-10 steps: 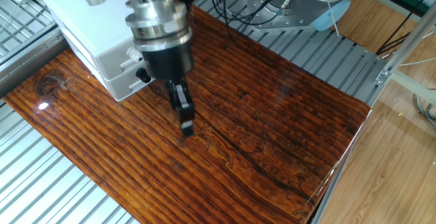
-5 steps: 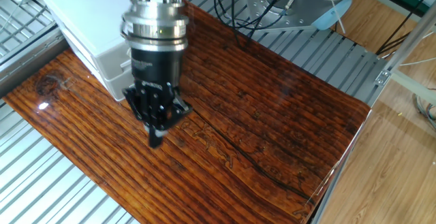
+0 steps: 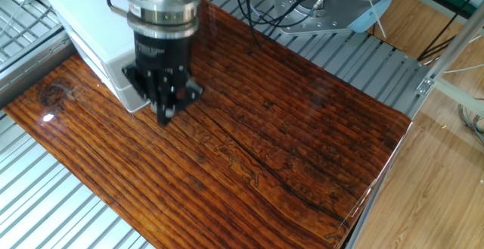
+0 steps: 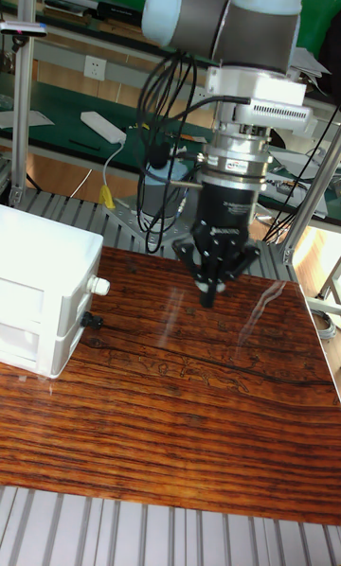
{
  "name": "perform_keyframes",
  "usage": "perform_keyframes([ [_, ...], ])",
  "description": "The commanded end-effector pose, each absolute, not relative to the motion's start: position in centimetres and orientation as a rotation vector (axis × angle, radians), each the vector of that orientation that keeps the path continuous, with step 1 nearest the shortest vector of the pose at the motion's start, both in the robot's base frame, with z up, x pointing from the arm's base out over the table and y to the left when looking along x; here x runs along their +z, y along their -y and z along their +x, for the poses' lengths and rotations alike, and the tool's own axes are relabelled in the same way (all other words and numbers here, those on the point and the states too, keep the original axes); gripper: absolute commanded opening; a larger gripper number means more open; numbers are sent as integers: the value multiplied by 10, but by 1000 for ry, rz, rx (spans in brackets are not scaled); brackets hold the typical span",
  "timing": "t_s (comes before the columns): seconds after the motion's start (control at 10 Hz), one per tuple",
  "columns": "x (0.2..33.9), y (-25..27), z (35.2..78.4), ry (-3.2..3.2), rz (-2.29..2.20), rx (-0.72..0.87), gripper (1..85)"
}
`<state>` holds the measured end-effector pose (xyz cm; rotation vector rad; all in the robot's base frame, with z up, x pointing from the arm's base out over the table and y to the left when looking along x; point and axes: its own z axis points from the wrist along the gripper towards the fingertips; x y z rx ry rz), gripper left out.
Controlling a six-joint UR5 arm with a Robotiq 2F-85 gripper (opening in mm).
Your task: Grasp the handle and open the drawer
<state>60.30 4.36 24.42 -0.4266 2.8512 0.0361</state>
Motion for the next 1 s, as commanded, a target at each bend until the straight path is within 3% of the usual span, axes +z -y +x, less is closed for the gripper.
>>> perform_keyframes([
  [0.0,255,-18,567,-2950,-528,-1,20],
  [0.3,279,1,570,-3014,-447,24,27],
  [0.5,292,-8,596,-2968,-394,73,20],
  [0.9,299,-11,601,-2992,-219,55,20],
])
